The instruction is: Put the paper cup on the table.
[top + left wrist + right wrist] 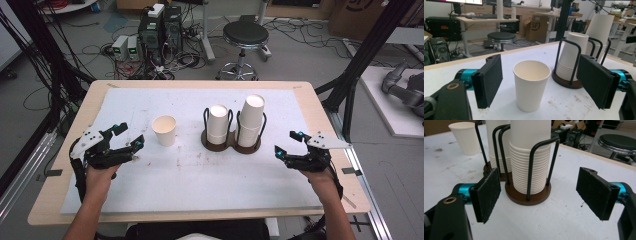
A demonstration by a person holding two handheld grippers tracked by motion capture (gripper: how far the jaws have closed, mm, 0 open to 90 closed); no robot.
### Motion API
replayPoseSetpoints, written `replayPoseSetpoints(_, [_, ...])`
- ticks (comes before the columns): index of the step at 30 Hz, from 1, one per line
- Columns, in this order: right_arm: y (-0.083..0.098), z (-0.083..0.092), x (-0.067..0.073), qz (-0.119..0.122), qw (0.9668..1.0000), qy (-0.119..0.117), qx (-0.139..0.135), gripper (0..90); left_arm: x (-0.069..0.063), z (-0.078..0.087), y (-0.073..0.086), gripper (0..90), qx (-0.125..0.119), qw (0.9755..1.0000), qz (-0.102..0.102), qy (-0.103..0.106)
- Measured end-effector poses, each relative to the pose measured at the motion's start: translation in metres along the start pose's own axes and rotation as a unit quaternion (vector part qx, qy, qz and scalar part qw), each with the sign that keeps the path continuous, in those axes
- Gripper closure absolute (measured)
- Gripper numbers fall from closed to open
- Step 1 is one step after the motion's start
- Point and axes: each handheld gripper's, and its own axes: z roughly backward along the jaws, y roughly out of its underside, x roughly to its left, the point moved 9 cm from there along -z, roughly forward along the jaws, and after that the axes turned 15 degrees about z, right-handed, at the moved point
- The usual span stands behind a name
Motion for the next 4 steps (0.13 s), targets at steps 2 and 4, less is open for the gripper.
replayPoseSetpoints(2, [0.0008,-0.0009,-0.0009,-0.003,1.0000,0.000,-0.001,20.1,0.0015,-0.0025,0.0031,21.2,0.005,1.0000,0.002,-0.002])
replayPoseSetpoints(4, [0.0020,-0.0023,-0.0025,-0.004,1.0000,0.000,-0.003,20.1,0.0041,-0.0048,0.0051,21.4,0.008,0.9999,0.004,-0.005])
